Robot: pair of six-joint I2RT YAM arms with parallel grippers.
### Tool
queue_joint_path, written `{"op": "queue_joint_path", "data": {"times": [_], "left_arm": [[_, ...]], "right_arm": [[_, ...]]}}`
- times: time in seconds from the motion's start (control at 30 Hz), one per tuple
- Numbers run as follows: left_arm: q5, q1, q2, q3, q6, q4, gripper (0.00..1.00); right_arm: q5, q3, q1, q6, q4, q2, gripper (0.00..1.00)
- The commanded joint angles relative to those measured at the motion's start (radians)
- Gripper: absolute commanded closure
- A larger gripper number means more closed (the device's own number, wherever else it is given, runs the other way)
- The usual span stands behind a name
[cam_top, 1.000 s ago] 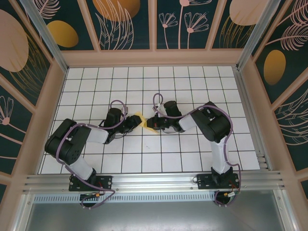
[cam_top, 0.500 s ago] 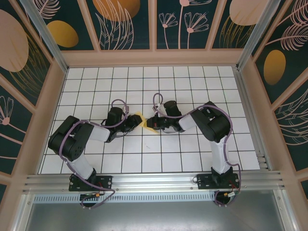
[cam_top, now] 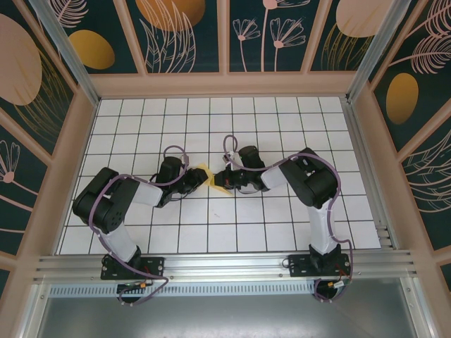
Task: Fold a paper plane with a square sheet of paper (pick it up from the middle)
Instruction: Fold the wing for the fifth time at the center of the table.
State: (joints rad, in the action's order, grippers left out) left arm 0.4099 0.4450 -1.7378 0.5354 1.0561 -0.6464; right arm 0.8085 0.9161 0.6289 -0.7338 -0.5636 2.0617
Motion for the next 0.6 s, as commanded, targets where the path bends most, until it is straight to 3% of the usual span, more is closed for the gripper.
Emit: {"op": "queue_joint_path", "data": {"times": [0.0, 0.57], "left_arm": [[-0.037, 0.003, -0.028, 0.014, 0.016, 0.040, 0.69], [-0.048, 0.002, -0.065, 0.048, 0.031, 0.123, 0.70]], "right_arm": [[0.016, 0.021, -0.010, 0.044, 0.060, -0.041, 0.93], [-0.008, 0.017, -0.025, 0.259, 0.294, -0.142, 0.79]]}}
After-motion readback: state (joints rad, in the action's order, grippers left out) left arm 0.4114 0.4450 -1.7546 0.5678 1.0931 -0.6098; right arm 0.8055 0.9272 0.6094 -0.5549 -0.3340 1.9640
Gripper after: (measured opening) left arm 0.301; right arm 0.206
